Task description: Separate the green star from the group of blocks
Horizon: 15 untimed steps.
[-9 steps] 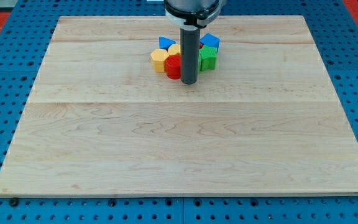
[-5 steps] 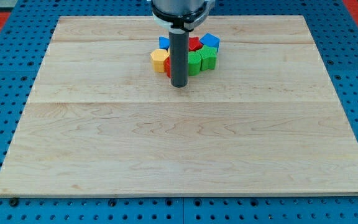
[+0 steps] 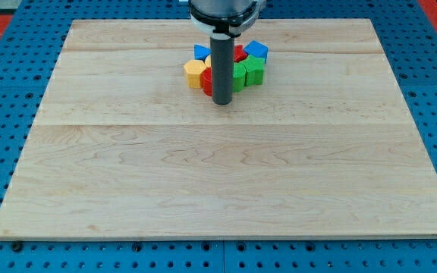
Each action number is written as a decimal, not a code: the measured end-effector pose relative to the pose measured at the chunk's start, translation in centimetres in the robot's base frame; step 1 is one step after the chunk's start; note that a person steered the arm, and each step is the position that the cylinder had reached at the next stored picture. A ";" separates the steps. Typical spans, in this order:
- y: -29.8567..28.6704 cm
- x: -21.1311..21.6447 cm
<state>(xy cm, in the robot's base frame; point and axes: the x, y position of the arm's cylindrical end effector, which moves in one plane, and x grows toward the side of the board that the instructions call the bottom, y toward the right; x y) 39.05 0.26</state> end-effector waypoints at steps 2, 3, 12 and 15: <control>-0.1 -3.9; -1.5 -3.9; 11.9 -4.6; 15.6 -10.9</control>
<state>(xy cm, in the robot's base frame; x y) 28.11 15.86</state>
